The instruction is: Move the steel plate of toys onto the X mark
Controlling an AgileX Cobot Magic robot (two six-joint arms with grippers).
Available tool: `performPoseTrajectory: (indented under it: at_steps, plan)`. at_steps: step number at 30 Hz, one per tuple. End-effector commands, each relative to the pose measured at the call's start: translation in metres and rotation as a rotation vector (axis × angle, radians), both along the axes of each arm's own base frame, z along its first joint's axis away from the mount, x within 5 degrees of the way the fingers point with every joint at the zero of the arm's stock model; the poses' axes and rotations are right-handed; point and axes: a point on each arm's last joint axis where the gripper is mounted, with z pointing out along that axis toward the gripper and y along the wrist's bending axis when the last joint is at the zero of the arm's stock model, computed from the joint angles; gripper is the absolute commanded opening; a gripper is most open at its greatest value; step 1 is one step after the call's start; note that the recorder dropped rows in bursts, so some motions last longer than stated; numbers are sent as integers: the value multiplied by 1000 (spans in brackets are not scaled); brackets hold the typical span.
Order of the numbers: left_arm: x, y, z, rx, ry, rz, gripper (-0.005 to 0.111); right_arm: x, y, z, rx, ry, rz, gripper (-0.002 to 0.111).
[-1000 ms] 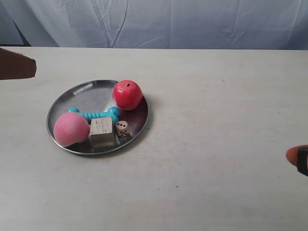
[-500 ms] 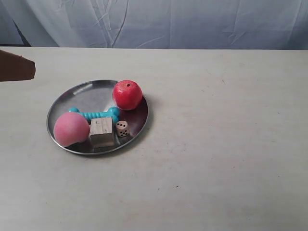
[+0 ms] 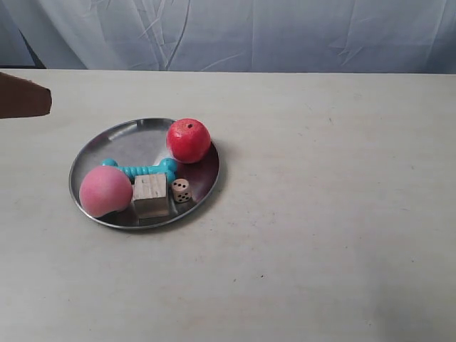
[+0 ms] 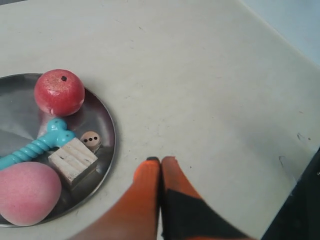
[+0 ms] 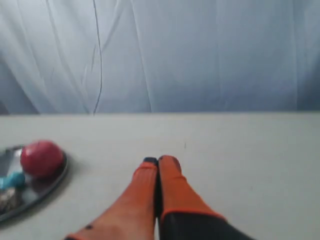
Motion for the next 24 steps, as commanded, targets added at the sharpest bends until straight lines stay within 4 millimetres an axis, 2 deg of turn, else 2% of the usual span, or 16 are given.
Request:
performPoseTrajectory:
  at_steps: [1, 5, 24]
  plan:
    - [-1, -1, 0, -5, -8, -3, 0, -1, 5, -39, 16, 243, 54, -1]
    - [-1, -1, 0, -2, -8, -3, 0, -3, 10, -47, 101, 321, 93, -1]
    - [1, 1, 0, 14, -25, 14, 0, -3, 10, -47, 102, 321, 93, -1]
